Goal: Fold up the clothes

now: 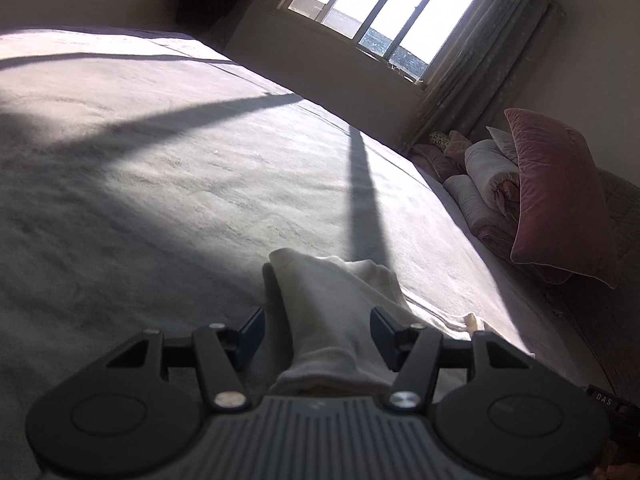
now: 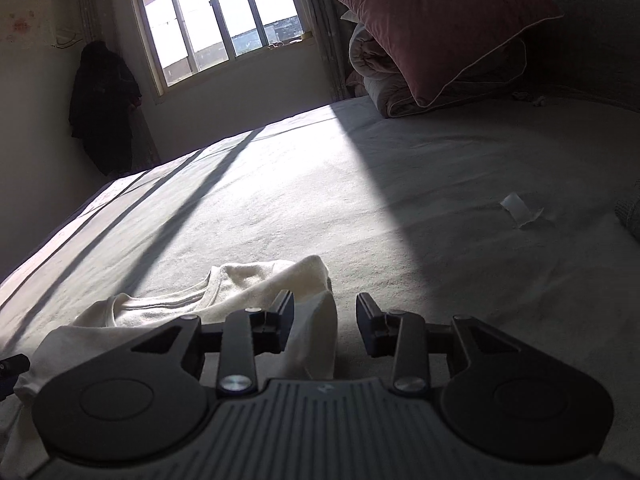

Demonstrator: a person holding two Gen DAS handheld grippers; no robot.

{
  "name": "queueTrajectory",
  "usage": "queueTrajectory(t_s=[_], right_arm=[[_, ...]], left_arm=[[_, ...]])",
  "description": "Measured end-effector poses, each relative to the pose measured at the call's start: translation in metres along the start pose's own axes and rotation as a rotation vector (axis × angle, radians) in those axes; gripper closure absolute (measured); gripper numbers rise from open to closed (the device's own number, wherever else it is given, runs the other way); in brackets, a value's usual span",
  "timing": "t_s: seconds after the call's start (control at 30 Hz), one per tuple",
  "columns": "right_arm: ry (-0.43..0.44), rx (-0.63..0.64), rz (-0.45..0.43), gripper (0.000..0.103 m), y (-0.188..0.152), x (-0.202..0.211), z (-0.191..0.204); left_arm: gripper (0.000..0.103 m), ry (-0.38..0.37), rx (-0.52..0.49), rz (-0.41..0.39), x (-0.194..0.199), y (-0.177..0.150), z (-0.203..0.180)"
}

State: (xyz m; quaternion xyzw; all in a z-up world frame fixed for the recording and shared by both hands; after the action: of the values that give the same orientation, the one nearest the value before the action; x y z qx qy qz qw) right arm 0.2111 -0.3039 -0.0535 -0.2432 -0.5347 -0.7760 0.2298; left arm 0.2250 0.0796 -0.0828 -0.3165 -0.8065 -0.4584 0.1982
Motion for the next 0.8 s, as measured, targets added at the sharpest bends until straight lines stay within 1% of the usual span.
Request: queueTrajectory(t_s=[0.07, 0.13, 0.17, 0.2, 0.23, 0.27, 0.3, 0.33, 0.37, 0.4, 0.43, 0.47, 0.5, 0.53, 0.57, 0.6, 0.67, 0.7, 0.8], right_arm=[[0.025, -0.019, 0.006, 0.064, -0.001, -0.002, 0.000], [0.023, -0.001, 0.002, 0.065, -0.002, -0.005, 0.003], [0.012, 0.013, -0.002, 0.068, -0.003, -0.006, 0.005], [0.001, 0.025, -0.001, 0.079, -0.005, -0.008, 0.006], [-0.009, 0.037, 0.001, 0.089, -0.006, -0.010, 0.007], [-0.019, 0.049, 0.000, 0.090, -0.007, -0.011, 0.008], [-0.023, 0.057, -0.013, 0.094, -0.006, -0.009, 0.009], [-0.025, 0.065, -0.029, 0.098, -0.006, -0.007, 0.010], [-0.020, 0.073, -0.061, 0.098, -0.003, -0.002, 0.012], [-0.015, 0.083, -0.092, 0.099, 0.000, 0.003, 0.014], [-0.023, 0.099, -0.117, 0.100, 0.002, 0.006, 0.016], [-0.054, 0.123, -0.117, 0.100, 0.002, 0.005, 0.016], [-0.085, 0.144, -0.112, 0.100, 0.002, 0.003, 0.016], [-0.112, 0.149, -0.084, 0.100, -0.001, -0.002, 0.013], [-0.124, 0.139, -0.060, 0.100, -0.002, -0.007, 0.010], [-0.134, 0.130, -0.042, 0.100, -0.003, -0.010, 0.007], [-0.122, 0.131, -0.087, 0.099, 0.001, -0.001, 0.009], [-0.110, 0.142, -0.114, 0.090, 0.003, 0.004, 0.013], [-0.068, 0.212, -0.157, 0.089, 0.003, 0.013, 0.035]], left_arm=[[0.044, 0.006, 0.019, 0.012, -0.005, 0.002, -0.001], [0.044, 0.040, 0.015, 0.037, -0.014, 0.002, -0.002], [0.046, 0.059, 0.008, 0.050, -0.020, 0.001, -0.003], [0.048, 0.070, -0.008, 0.043, -0.022, 0.000, -0.003], [0.053, 0.082, -0.025, 0.035, -0.023, -0.001, -0.003], [0.072, 0.093, -0.042, 0.026, -0.025, -0.002, -0.004], [0.085, 0.097, -0.053, 0.009, -0.023, -0.002, -0.005], [0.087, 0.100, -0.062, -0.008, -0.021, -0.002, -0.005], [0.089, 0.104, -0.072, -0.026, -0.020, -0.002, -0.006], [0.089, 0.128, -0.094, -0.043, -0.017, -0.001, -0.008], [0.089, 0.139, -0.101, -0.039, -0.018, -0.001, -0.008], [0.087, 0.149, -0.108, -0.034, -0.020, -0.001, -0.008], [0.082, 0.156, -0.109, -0.027, -0.021, -0.001, -0.007], [0.081, 0.152, -0.105, -0.033, -0.019, 0.000, -0.005], [0.077, 0.144, -0.102, -0.046, -0.016, 0.001, -0.005], [0.077, 0.121, -0.102, -0.075, -0.009, 0.003, -0.006], [0.077, 0.082, -0.125, -0.061, -0.010, 0.001, -0.012], [0.078, 0.063, -0.137, -0.052, -0.010, 0.000, -0.015], [0.080, 0.005, -0.172, -0.027, -0.011, -0.004, -0.024]])
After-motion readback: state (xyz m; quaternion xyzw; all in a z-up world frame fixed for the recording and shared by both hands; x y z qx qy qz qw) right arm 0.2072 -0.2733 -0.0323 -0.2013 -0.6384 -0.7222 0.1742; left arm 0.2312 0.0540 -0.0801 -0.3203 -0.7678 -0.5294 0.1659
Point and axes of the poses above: each gripper's, at about its wrist camera, not at the fingertips, and x roughly against the way its jaws point, z to its left, y to its top, the point moved 9 cm from there along -x, roughly the way its jaws point, and after that the axes turned 12 degrees about z, right-handed, at the moved point
